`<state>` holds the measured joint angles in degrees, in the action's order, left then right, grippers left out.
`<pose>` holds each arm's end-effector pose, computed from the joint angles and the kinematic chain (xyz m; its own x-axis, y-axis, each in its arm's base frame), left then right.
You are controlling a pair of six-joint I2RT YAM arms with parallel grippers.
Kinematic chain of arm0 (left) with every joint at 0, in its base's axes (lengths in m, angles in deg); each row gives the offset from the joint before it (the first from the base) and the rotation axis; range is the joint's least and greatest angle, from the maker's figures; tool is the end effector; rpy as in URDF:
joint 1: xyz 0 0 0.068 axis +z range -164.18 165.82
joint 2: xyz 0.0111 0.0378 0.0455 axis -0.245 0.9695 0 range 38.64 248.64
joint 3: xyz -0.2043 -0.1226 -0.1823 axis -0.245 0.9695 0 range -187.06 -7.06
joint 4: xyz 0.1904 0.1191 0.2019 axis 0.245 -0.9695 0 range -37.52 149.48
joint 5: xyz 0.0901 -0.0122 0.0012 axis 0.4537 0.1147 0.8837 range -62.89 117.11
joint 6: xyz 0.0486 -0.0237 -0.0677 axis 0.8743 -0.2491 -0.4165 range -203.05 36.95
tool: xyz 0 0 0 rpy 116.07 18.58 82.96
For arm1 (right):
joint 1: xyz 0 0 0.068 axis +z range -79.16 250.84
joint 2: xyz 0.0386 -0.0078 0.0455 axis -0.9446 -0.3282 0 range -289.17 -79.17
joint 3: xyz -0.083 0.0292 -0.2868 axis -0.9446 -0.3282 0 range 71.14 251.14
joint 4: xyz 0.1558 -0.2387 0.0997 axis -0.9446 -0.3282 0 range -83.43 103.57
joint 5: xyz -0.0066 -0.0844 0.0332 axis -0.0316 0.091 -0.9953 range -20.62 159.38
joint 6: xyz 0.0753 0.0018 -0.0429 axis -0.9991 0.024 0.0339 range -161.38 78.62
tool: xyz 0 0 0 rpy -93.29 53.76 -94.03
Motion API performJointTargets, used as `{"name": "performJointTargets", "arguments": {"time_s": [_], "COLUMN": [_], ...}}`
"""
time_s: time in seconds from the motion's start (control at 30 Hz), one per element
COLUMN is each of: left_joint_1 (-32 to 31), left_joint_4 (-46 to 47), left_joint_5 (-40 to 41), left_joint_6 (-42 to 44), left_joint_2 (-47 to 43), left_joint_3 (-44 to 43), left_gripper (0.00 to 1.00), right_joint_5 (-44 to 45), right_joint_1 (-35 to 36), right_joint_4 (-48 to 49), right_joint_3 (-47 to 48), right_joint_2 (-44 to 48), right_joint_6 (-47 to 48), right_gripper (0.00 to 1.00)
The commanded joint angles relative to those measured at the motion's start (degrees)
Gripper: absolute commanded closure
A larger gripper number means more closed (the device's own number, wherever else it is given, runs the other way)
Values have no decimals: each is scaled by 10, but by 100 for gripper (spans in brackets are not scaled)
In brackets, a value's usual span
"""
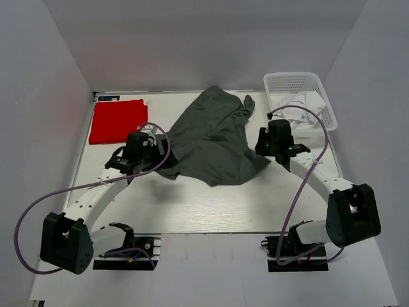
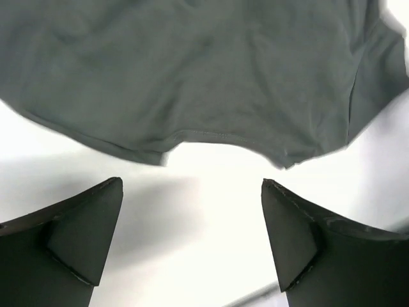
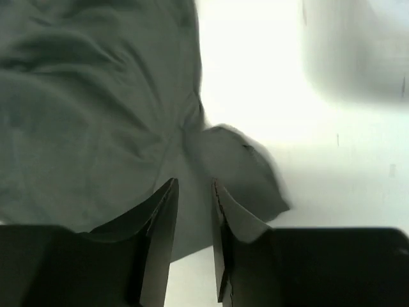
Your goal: Fold and stack the t-shirts
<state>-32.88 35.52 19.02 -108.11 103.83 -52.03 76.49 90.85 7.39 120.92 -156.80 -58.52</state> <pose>0.2768 -0.1050 0.2310 -0.7730 -0.1811 -0.6080 0.0945 0.9148 -0.3927 0.3457 0.1157 0.2334 -0.5740 0.1024 -0.8124 -0.0773 0.9809 0.1782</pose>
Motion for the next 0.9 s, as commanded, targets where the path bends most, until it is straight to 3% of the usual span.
{"name": "performJointTargets", "arguments": {"time_s": [0.0, 0.1, 0.13, 0.3, 0.37, 0.7, 0.87], "left_joint_1": [-14, -20, -25, -25, -25, -7, -7], "left_joint_4": [14, -10, -10, 6, 11, -2, -2], "left_joint_5": [-82, -25, -14, 23, 23, 98, 109], "left_joint_6": [-44, -49, -49, -62, -68, -112, -123], "left_joint_2": [-20, -32, -32, 32, 76, 294, 347], "left_joint_3": [0, -20, -20, -49, -78, -187, -206], "left_gripper": [0, 0, 0, 0, 0, 0, 0], "right_joint_5": [39, 68, 63, 12, -12, -61, -51], "right_joint_1": [1, 2, 2, 6, 10, 35, 43], "right_joint_4": [-64, -107, -105, -73, -55, -15, -7], "right_joint_3": [19, 36, 40, 46, 49, 77, 9], "right_joint_2": [51, 61, 68, 66, 36, -140, -133], "right_joint_6": [-72, -83, -80, -29, -17, -53, -119], "right_gripper": [66, 55, 33, 26, 10, 10, 10]}}
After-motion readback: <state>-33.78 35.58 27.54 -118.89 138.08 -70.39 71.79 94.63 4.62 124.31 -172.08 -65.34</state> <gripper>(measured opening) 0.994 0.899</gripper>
